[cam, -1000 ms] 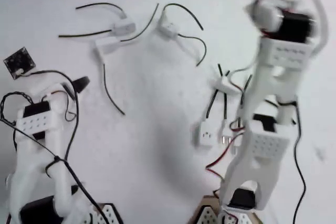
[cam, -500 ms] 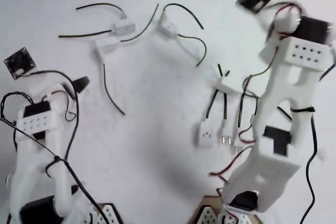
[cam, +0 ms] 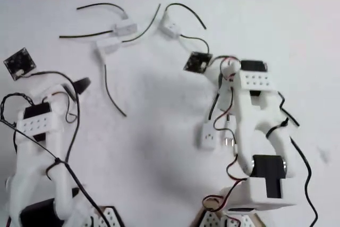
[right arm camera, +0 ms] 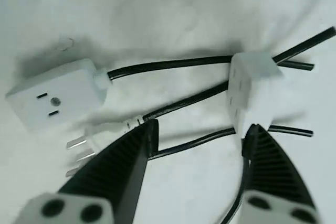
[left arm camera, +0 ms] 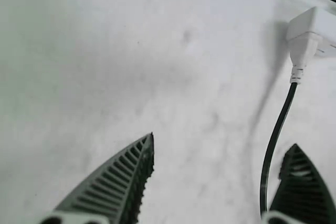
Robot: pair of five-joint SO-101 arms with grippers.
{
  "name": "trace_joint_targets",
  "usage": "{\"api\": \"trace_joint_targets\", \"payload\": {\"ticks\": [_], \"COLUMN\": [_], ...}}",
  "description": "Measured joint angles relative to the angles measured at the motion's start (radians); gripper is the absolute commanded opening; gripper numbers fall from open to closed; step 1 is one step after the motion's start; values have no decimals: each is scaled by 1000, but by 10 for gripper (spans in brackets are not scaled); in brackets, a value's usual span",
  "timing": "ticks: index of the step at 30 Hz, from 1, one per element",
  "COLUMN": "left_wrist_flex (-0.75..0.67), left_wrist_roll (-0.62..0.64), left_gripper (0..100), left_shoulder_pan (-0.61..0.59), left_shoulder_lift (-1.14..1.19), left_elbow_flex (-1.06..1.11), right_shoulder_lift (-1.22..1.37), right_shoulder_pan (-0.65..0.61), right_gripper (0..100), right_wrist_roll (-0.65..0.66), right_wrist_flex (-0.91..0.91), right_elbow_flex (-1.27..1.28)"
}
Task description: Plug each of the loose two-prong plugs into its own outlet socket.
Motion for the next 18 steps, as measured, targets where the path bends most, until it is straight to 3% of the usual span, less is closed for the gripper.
{"api": "trace_joint_targets", "payload": {"ticks": [6, 11, 18], "left_wrist_flex": [0, 0, 0], "left_wrist_roll": [0, 0, 0], "left_gripper": [369, 369, 369], "left_shoulder_pan": [0, 0, 0], "left_shoulder_lift": [0, 0, 0], "left_elbow_flex": [0, 0, 0], "right_shoulder_lift": [15, 153, 308], "right_shoulder_pan": [2, 26, 52], "right_gripper": [255, 140, 17], "right_wrist_roll": [0, 0, 2], "right_wrist_flex": [-216, -353, -226], "right_elbow_flex": [58, 49, -141]}}
